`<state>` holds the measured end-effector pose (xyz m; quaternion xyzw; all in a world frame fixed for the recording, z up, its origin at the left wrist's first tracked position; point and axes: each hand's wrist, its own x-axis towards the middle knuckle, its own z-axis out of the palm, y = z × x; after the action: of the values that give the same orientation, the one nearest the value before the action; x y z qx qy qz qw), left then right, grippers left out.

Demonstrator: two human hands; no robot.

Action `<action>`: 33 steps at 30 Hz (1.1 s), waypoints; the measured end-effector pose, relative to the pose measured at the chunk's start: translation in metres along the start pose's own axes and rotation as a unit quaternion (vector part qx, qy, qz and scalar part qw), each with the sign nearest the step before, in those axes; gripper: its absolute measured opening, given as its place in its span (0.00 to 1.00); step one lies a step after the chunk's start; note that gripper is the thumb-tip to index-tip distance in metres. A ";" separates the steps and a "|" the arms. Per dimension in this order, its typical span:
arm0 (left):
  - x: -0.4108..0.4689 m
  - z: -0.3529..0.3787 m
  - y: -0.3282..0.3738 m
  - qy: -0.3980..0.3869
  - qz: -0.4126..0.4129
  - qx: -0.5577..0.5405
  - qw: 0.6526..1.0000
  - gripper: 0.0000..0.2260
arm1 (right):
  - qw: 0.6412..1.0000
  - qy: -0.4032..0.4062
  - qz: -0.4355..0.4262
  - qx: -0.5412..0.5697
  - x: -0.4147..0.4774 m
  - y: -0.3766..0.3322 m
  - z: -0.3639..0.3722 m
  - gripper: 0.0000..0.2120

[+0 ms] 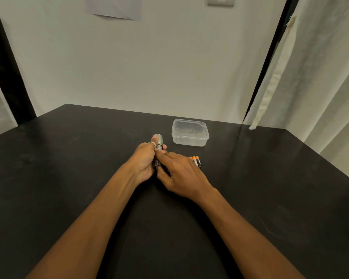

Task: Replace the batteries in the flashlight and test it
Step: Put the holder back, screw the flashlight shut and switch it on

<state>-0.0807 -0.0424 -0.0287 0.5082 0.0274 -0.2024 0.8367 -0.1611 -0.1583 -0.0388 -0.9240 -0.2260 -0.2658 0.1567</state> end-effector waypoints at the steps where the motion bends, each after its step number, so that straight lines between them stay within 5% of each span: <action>1: 0.000 0.000 0.000 -0.001 -0.001 0.000 1.000 0.14 | 1.000 0.000 0.001 0.002 0.000 0.000 0.000 0.20; 33: -0.005 0.001 0.002 -0.008 0.005 0.059 0.998 0.16 | 1.000 -0.012 0.009 -0.016 0.000 -0.001 0.000 0.13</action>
<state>-0.0845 -0.0406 -0.0254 0.5555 0.0063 -0.2036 0.8062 -0.1611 -0.1575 -0.0387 -0.9315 -0.2156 -0.2567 0.1411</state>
